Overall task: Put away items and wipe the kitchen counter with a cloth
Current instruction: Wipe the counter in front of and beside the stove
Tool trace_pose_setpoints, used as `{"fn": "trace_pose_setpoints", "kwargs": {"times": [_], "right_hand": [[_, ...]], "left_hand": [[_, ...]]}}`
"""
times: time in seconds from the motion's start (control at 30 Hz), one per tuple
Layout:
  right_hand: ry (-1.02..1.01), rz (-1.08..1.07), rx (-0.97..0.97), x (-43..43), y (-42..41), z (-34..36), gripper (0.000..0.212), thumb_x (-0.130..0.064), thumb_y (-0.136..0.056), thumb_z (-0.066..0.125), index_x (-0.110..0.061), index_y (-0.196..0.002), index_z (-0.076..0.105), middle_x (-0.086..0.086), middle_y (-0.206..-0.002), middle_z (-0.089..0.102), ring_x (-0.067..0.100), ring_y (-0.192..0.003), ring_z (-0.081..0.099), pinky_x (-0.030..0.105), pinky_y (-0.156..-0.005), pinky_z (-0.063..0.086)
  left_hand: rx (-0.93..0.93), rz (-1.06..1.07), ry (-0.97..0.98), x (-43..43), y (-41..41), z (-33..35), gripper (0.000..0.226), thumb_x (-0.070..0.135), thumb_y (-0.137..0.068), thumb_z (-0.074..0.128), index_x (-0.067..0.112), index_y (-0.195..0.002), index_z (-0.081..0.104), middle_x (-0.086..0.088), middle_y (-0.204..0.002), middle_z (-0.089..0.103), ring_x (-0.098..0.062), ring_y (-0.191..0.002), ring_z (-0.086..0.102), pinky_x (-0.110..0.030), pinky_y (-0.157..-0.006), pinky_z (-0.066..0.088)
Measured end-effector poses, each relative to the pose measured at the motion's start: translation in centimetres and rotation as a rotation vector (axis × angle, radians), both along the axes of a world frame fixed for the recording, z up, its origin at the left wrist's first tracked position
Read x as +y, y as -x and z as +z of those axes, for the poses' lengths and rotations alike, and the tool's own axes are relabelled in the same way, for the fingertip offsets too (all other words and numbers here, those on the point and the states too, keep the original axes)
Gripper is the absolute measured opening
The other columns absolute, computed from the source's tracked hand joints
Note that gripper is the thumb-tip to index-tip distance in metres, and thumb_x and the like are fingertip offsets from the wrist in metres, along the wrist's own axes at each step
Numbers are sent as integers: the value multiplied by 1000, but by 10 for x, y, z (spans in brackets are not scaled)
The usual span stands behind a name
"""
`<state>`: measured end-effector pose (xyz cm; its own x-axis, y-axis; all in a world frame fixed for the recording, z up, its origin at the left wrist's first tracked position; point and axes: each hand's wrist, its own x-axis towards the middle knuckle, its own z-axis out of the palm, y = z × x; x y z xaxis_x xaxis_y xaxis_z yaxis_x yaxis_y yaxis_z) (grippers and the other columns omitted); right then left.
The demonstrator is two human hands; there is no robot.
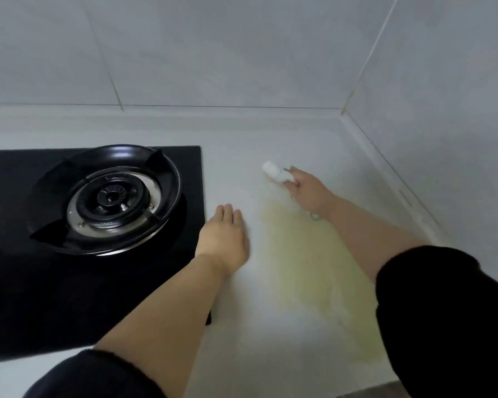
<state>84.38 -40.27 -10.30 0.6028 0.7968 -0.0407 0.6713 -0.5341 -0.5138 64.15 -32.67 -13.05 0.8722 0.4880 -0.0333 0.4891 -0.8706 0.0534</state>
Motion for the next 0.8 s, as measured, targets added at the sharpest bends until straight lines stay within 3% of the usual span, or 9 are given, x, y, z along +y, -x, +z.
{"fn": "trace_pose_setpoints", "kwargs": {"times": [0.07, 0.13, 0.2, 0.27, 0.37, 0.4, 0.5, 0.63, 0.8], "right_hand": [[243, -10, -126, 22, -3, -23, 48, -34, -101, 37, -25, -147, 31, 5, -155, 26, 23, -142, 25, 44, -112, 20], [306, 56, -244, 21, 5, -31, 49, -36, -100, 36, -35, -147, 27, -4, -159, 13, 17, -145, 12, 50, -113, 12], [282, 214, -261, -2, 17, -29, 49, -30, -99, 38, -38, -147, 27, -6, -160, 7, 16, -147, 5, 50, -114, 7], [297, 387, -242, -41, 33, -25, 51, -27, -97, 29, -39, -147, 25, -10, -158, -4, 15, -147, -5, 49, -114, 0], [380, 565, -210, -92, 49, -17, 61, -36, -85, 12, -45, -145, 19, -18, -148, -19, 11, -137, -27, 45, -112, -12], [414, 584, -219, -96, 44, -16, 59, -38, -86, 14, -48, -144, 16, -19, -146, -21, 10, -134, -30, 46, -111, -13], [456, 447, -255, -60, 12, -15, 56, -27, -99, 34, -51, -143, 10, -19, -151, -18, 12, -141, -22, 55, -113, -6], [353, 194, -189, 22, -9, -20, 54, -19, -100, 37, -47, -144, 25, -15, -159, 2, 17, -147, -3, 61, -111, 1], [245, 388, -179, -20, 35, -30, 57, -11, -96, 41, -46, -141, 34, -16, -158, 5, 12, -147, -5, 50, -114, -6]], "left_hand": [[-7, 3, 36, 6, 1, -1, 42, 32, -90, 32, 8, -123, 40, -5, -126, 41, -21, -119, 37, -31, -82, 44], [-1, -16, 49, 9, 2, 1, 47, 34, -90, 32, 9, -129, 38, -5, -134, 38, -20, -126, 33, -31, -85, 45], [39, -51, 48, 9, 4, 4, 58, 36, -93, 30, 6, -142, 26, -10, -149, 26, -23, -139, 21, -31, -102, 38], [90, -60, 40, 8, 7, 5, 63, 35, -96, 27, 3, -149, 13, -13, -157, 13, -26, -145, 8, -30, -115, 21], [147, -53, 47, 5, 5, 8, 64, 35, -98, 24, 2, -150, 5, -16, -158, 4, -29, -147, 1, -33, -118, 11], [154, -42, 53, 4, 3, 8, 65, 35, -98, 23, 1, -150, 4, -18, -158, 3, -31, -146, 0, -34, -118, 11], [171, -12, 61, 0, -2, 8, 66, 35, -98, 22, -1, -149, 3, -22, -157, 3, -36, -146, 0, -38, -118, 14], [182, 25, 37, -5, -3, 7, 66, 35, -98, 22, -2, -149, 3, -22, -157, 3, -35, -146, 0, -38, -119, 12], [173, 58, 16, -7, 3, 10, 64, 34, -97, 21, 4, -151, 5, -13, -160, 2, -27, -147, -3, -41, -119, -2]]}}
